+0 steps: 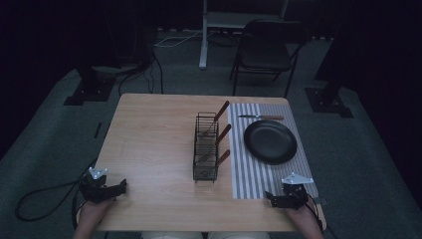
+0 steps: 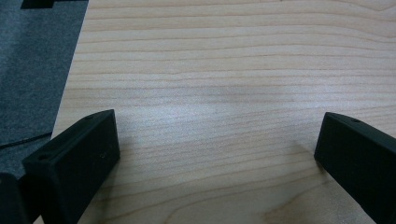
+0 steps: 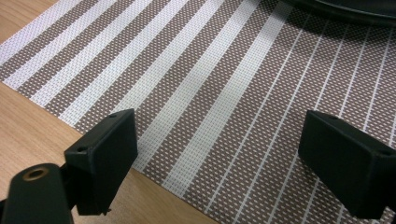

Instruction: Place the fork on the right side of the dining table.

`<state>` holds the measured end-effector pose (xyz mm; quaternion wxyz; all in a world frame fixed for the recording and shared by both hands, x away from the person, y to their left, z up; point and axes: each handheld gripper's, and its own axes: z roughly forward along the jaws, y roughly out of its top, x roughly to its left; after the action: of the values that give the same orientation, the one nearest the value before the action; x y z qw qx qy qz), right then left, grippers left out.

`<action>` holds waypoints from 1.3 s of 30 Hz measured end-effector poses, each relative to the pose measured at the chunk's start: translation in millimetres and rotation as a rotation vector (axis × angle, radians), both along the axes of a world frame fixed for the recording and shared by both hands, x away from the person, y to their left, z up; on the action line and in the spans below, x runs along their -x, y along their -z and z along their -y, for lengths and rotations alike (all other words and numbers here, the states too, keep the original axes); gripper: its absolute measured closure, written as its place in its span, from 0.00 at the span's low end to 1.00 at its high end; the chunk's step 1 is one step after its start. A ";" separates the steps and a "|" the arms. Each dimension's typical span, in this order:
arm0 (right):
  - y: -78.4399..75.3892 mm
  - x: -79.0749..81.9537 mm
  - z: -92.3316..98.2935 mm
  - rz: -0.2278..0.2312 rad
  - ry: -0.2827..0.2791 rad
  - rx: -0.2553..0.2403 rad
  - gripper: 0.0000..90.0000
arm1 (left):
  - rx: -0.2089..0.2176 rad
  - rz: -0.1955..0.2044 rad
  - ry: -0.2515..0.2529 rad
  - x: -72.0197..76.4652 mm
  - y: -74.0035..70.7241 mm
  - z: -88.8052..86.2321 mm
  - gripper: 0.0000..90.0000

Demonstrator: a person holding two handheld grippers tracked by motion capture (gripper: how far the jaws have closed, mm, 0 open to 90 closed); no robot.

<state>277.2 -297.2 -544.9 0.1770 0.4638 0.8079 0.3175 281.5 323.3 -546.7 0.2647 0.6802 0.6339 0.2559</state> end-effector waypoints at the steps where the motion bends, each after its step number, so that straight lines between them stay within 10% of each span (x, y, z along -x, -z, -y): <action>1: -0.3 -0.2 -0.6 -0.003 0.004 0.003 0.13 | 0.000 0.000 0.000 0.0 0.0 -0.1 0.00; 39: -36.8 -5.2 -12.5 -0.017 -0.077 -0.058 0.19 | 0.000 0.000 0.006 0.5 0.0 -0.5 0.00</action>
<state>282.4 -284.6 -508.1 0.1440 0.4399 0.8172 0.3434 281.0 323.8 -546.8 0.2655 0.6821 0.6319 0.2550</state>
